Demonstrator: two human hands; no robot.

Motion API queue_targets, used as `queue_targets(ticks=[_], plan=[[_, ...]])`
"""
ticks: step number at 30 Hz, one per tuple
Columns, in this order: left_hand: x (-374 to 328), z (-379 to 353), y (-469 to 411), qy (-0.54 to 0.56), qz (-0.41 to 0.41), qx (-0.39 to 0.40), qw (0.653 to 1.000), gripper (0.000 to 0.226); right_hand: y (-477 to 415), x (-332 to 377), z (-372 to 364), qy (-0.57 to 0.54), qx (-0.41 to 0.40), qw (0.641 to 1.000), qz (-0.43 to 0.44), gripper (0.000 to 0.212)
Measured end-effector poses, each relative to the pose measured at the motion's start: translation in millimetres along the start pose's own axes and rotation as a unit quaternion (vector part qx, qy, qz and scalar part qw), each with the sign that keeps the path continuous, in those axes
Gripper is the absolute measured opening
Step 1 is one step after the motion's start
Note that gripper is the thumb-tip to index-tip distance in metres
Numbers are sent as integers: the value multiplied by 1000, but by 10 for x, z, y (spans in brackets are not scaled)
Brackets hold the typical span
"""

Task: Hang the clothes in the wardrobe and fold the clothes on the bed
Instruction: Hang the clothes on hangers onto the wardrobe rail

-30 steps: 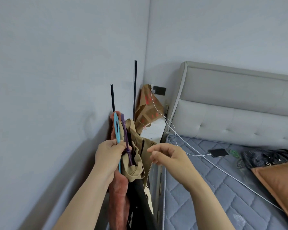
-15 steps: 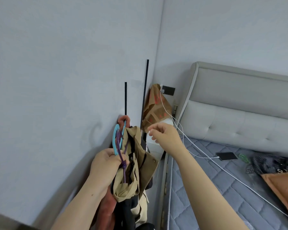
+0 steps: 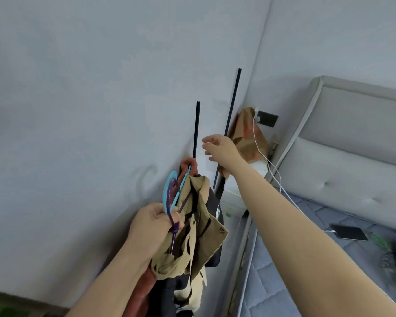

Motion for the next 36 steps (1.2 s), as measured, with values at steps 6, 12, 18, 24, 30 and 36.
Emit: queue_targets(ticks=[6,12,18,24,30,36], plan=[[18,32,12,-5,4,-14,1000,7,-222,50,-310,-20,2,1000,11,33],[29,37,43,-11,9,-25,1000,8,-211,-45,-318,-14,8,999,32,26],[-8,18,48,17,16,-28,999,7,-169,-82,-218,17,-1,999,46,32],[-59,-37,-18,8,17,-19,1000,7,-102,-308,80,39,-37,997,58,32],[-66,-126,-111,-2,19,-9,1000,10,22,-565,528,45,-115,990,72,30],[-103,-301,-212,11,29,-5,1000,8,93,-786,990,77,-157,983,63,38]])
Point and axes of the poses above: each hand's wrist, its own y-axis away from the middle knuckle, its own z-axis out of the back of the hand, x = y × z, the point moved 5 cm from there along -y, towards the middle knuckle, and after that the axes turned 2 degrees about -x, right-handed, at the moved point
